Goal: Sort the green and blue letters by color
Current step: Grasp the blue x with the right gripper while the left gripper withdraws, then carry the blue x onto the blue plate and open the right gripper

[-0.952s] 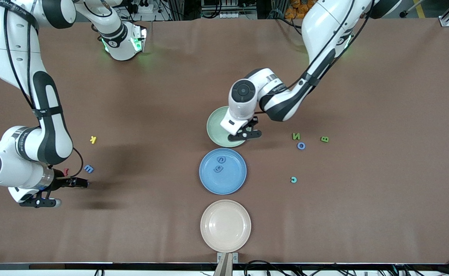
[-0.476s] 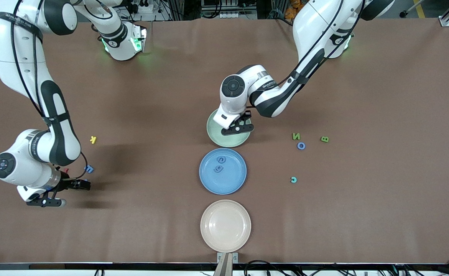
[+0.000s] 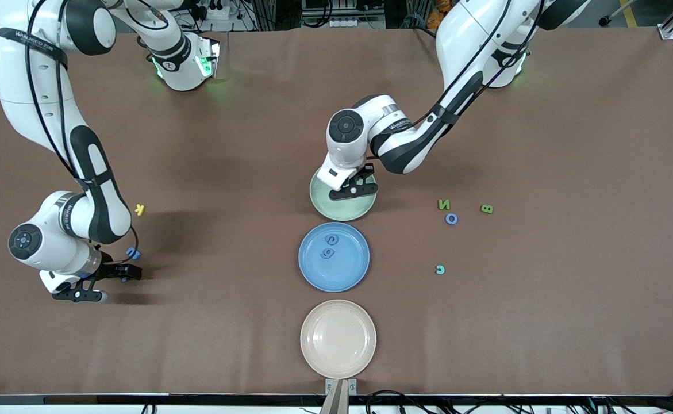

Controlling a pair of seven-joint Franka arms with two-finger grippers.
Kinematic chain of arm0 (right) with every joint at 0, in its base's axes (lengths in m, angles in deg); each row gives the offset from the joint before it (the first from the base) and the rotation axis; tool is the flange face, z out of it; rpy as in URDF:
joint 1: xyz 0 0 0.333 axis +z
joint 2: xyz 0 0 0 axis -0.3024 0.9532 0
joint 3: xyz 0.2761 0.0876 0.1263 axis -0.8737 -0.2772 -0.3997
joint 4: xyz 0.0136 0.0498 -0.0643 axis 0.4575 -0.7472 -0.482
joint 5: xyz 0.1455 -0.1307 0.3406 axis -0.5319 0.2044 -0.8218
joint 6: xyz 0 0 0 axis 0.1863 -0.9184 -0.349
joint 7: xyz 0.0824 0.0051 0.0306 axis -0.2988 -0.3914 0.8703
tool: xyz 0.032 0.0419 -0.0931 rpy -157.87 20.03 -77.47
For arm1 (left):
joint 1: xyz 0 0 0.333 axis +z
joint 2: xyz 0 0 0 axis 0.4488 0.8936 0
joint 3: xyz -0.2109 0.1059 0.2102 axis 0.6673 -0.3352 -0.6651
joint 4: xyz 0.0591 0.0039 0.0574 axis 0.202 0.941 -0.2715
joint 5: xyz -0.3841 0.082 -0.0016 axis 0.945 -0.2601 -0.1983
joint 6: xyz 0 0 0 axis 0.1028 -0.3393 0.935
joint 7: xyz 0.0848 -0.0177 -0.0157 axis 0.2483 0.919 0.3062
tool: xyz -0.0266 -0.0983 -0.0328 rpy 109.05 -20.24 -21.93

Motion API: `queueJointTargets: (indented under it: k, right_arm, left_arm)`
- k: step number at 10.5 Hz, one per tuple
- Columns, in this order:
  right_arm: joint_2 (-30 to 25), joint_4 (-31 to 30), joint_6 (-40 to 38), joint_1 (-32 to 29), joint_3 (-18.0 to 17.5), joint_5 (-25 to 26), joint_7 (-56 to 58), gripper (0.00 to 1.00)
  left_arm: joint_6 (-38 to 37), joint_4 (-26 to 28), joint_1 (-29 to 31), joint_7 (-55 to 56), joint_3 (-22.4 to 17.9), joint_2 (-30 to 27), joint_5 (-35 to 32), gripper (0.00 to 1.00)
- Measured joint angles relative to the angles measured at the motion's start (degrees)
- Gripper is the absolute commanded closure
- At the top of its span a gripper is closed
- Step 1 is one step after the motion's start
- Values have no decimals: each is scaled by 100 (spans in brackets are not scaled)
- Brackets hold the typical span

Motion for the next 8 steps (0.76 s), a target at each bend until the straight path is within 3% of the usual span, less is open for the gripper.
queueJointTargets:
  k: [1,5,8]
  right_arm:
    - [-10,-25,56,0,-3,0,0,38]
    - [-64,-28,53,-2,-14,-4,-8,47]
    - [-73,-29,49,-9,-22,-7,-10,54]
  left_arm:
    - [0,0,-14,80,0,0,2,0]
    - [2,-168,90,185,-160,-117,2,0]
    - [-172,-277,1158,-424,-283,-551,-1,0]
